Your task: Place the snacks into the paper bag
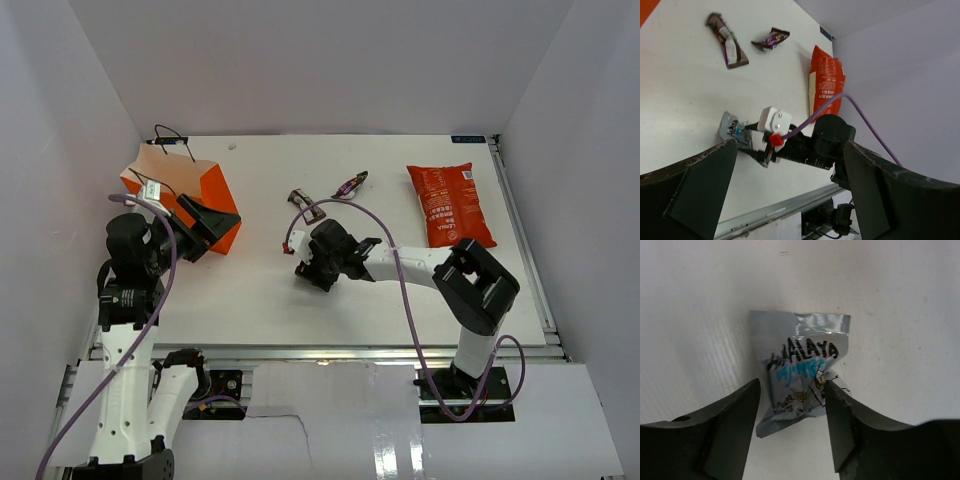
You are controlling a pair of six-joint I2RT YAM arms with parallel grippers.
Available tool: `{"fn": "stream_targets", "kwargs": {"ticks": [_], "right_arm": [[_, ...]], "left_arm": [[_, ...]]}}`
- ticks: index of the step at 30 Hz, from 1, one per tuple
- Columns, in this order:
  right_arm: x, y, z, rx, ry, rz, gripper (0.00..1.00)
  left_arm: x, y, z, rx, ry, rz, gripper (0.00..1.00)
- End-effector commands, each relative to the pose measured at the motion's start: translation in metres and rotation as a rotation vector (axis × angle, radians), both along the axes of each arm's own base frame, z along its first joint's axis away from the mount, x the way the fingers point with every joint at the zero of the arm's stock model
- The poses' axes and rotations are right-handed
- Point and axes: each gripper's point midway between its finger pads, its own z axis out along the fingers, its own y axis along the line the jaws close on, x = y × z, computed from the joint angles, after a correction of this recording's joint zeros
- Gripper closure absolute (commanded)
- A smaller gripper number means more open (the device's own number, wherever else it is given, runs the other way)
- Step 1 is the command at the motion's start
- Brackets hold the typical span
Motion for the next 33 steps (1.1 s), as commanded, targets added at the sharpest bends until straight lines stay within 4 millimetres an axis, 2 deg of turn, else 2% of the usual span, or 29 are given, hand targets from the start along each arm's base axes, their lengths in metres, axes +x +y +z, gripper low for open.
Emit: {"fn": "stream_targets", "kwargs": {"ticks": [1,2,3,7,8,11,14,15,16,17,18,21,23,26,28,33], "right_arm": [[0.024,0.0,-0.003,-0.011,-0.057,-0.143,0.42],[0.026,0.001,-0.004,-0.017,-0.052,-0.152,0.47],[0.025,-0.001,-0.009,-0.03,-0.042,-0.154,0.57],[0.017,-0.006,-0.012,-0.028,-0.024,-0.145,0.75],[0.014,-0.006,-0.012,-0.026,-0.016,-0.135,0.83],[0.004,-0.008,0.001,0.01,-0.019,-0.073,0.92],[-0.009,-0.007,0.025,0.075,-0.025,0.016,0.92],[-0.013,-0.005,0.042,0.112,-0.043,0.048,0.92],[-0.023,-0.003,0.047,0.125,-0.023,0.102,0.92],[-0.024,-0.003,0.054,0.131,-0.039,0.132,0.92],[-0.025,0.002,0.069,0.158,-0.052,0.155,0.92],[-0.029,0.004,0.084,0.17,-0.055,0.198,0.92],[-0.026,0.01,0.101,0.19,-0.073,0.209,0.92],[-0.018,0.019,0.121,0.215,-0.103,0.21,0.92],[-0.015,0.022,0.134,0.233,-0.118,0.2,0.92],[-0.013,0.023,0.147,0.256,-0.125,0.183,0.92]], "left_arm": [[-0.004,-0.004,-0.027,-0.094,0.108,0.017,0.02],[-0.005,-0.005,-0.039,-0.108,0.138,0.021,0.02],[-0.006,-0.005,-0.042,-0.117,0.141,0.025,0.02],[-0.007,-0.005,-0.057,-0.182,0.2,0.056,0.02],[-0.007,-0.006,-0.06,-0.217,0.226,0.068,0.02],[-0.004,-0.012,-0.071,-0.264,0.256,0.046,0.02],[0.0,-0.018,-0.079,-0.297,0.302,0.018,0.02],[0.001,-0.02,-0.081,-0.305,0.32,0.017,0.02],[0.002,-0.021,-0.084,-0.31,0.336,0.016,0.02],[0.005,-0.023,-0.09,-0.313,0.364,0.019,0.02],[0.003,-0.034,-0.091,-0.316,0.383,-0.012,0.02],[0.005,-0.056,-0.107,-0.308,0.461,-0.024,0.02],[0.004,-0.077,-0.123,-0.282,0.525,-0.04,0.02],[0.004,-0.1,-0.133,-0.281,0.567,-0.063,0.02],[0.01,-0.11,-0.141,-0.275,0.582,-0.059,0.05],[0.021,-0.122,-0.151,-0.258,0.601,-0.064,0.14]]}}
